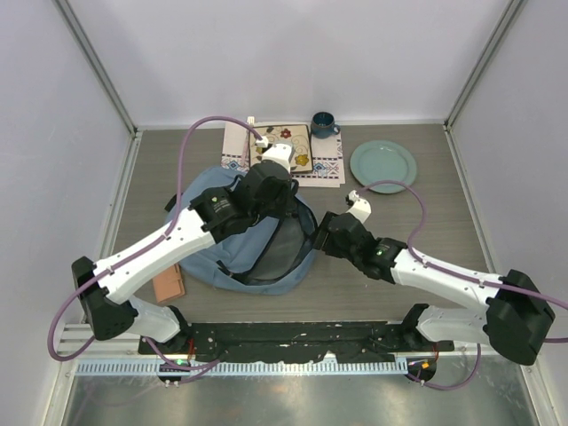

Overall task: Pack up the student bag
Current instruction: Place the book in the student bag, then zip the student bag at the center of the board.

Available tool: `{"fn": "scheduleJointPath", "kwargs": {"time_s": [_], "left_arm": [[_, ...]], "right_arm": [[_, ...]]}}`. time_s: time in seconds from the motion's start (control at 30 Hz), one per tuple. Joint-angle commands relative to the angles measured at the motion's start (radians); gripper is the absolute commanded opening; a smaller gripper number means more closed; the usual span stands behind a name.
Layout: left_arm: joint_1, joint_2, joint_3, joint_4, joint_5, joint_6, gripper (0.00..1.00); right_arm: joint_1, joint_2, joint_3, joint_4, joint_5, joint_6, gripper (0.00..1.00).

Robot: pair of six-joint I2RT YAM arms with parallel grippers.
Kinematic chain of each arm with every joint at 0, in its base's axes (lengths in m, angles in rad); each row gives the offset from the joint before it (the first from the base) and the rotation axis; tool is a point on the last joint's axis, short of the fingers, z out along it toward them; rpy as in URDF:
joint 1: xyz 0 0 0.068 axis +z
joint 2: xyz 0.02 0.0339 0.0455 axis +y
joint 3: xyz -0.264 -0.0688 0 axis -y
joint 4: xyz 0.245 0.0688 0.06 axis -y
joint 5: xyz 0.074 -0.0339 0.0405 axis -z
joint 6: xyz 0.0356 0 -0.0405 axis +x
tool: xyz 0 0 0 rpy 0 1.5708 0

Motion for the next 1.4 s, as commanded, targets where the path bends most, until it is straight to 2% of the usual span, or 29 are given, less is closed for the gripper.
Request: {"fn": "scheduleJointPath", "kwargs": {"time_s": [0.0,0.07,0.23,0.3,0.37,0.57,0.97,1.37], "left_arm": [[0.002,0.005,0.001,0.061,0.022,-0.016,0.00],[0.002,0.010,0.000,0.062,0.030,-0.019,0.00],[0.001,0.026,-0.006,0.068,0.046,-0.024,0.00],[0.001,0.029,-0.012,0.073,0.056,-0.024,0.00],[0.001,0.040,-0.017,0.076,0.062,-0.027,0.00],[0.001,0.066,-0.042,0.088,0.096,-0.047,0.00],[-0.030,0.126,-0.066,0.021,0.139,-0.091,0.00],[-0.073,0.220,-0.051,-0.013,0.135,-0.110,0.00]], "right_arm": [[-0.012,0.039,0.071,0.047,-0.025,-0.018,0.53],[-0.013,0.053,0.078,0.047,-0.035,-0.019,0.46],[-0.050,0.076,0.064,0.077,-0.105,-0.014,0.40],[-0.059,0.079,0.055,0.087,-0.128,-0.010,0.31],[-0.068,0.073,0.050,0.091,-0.133,-0.008,0.18],[-0.087,0.042,0.048,0.079,-0.122,-0.008,0.03],[-0.088,-0.052,0.050,0.010,0.031,0.025,0.01],[-0.087,-0.087,0.062,0.002,0.047,0.035,0.01]]}}
